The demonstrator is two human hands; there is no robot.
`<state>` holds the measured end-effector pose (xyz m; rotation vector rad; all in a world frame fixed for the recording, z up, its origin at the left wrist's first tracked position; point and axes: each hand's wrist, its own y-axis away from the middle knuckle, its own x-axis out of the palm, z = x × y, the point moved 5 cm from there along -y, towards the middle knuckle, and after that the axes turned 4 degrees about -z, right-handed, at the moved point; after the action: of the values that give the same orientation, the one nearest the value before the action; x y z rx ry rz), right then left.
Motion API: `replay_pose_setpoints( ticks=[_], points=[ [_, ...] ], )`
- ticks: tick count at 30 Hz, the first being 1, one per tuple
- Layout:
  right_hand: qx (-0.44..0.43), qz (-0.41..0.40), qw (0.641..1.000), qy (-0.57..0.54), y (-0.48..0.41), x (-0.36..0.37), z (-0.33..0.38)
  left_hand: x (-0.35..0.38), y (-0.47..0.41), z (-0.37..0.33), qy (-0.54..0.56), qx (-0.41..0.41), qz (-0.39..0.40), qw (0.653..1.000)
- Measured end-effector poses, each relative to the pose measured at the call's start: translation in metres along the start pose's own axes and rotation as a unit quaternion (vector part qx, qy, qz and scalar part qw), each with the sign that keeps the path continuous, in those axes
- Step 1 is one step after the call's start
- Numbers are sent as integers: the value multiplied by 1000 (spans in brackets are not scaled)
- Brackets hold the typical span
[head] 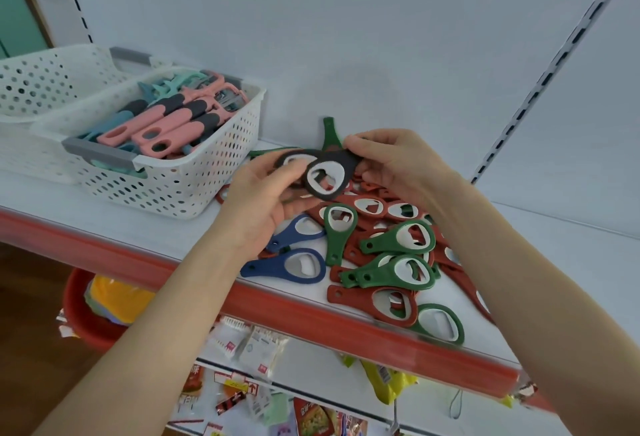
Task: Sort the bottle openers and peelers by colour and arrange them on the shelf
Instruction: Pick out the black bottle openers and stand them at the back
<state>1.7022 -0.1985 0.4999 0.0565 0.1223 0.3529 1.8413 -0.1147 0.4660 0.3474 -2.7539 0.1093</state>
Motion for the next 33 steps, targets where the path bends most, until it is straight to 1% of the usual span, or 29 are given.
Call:
replay_pose_setpoints(
  ticks=[1,3,4,5,6,8,10,11,12,15,16,17,19,20,21,23,24,25,27,29,32,33],
  points=[
    [17,-16,998,-57,1,4,-2,-3,1,-1,7,14,-6,1000],
    [50,-31,987,-146,4,17,-10,-7,2,0,-49,63,-28,996],
    [62,-24,983,-168,6,26,-15,-7,4,-1,-83,93,-45,991],
    [70,-10,983,-171,8,35,-19,-7,7,-2,-92,123,-70,986],
    [71,8,986,-152,10,43,-22,-9,8,-3,-76,147,-103,981],
    [61,55,994,-68,13,54,-25,-19,7,-4,17,162,-177,971],
    [58,100,993,15,14,60,-28,-29,6,-2,120,144,-212,959],
    [61,110,992,31,13,63,-29,-32,5,0,146,133,-213,957],
    [67,110,991,28,12,65,-30,-34,5,1,156,126,-213,956],
    [80,87,993,-27,6,71,-34,-32,8,3,161,127,-196,959],
    [78,95,992,-17,6,73,-35,-31,9,4,147,126,-194,962],
    [71,116,991,16,5,74,-35,-31,9,6,136,121,-190,965],
    [48,166,977,124,6,75,-32,-31,8,9,134,103,-191,967],
    [29,172,969,174,3,73,-29,-33,8,11,139,95,-196,966],
    [4,157,965,210,-5,70,-25,-35,8,12,143,84,-206,965],
    [-63,88,959,262,-29,61,-17,-39,9,14,154,55,-227,960],
    [-105,51,947,299,-43,59,-13,-40,9,15,153,41,-233,959],
    [-145,25,926,347,-56,60,-10,-41,8,16,148,30,-235,960],
    [-198,16,884,423,-81,70,-10,-42,8,18,135,17,-227,964],
    [-201,55,849,485,-102,85,-18,-44,7,21,130,8,-224,966],
    [-171,124,782,587,-123,96,-38,-48,5,24,141,-5,-238,961],
    [-165,132,774,597,-125,94,-41,-48,5,24,147,-8,-239,960]
  ],
)
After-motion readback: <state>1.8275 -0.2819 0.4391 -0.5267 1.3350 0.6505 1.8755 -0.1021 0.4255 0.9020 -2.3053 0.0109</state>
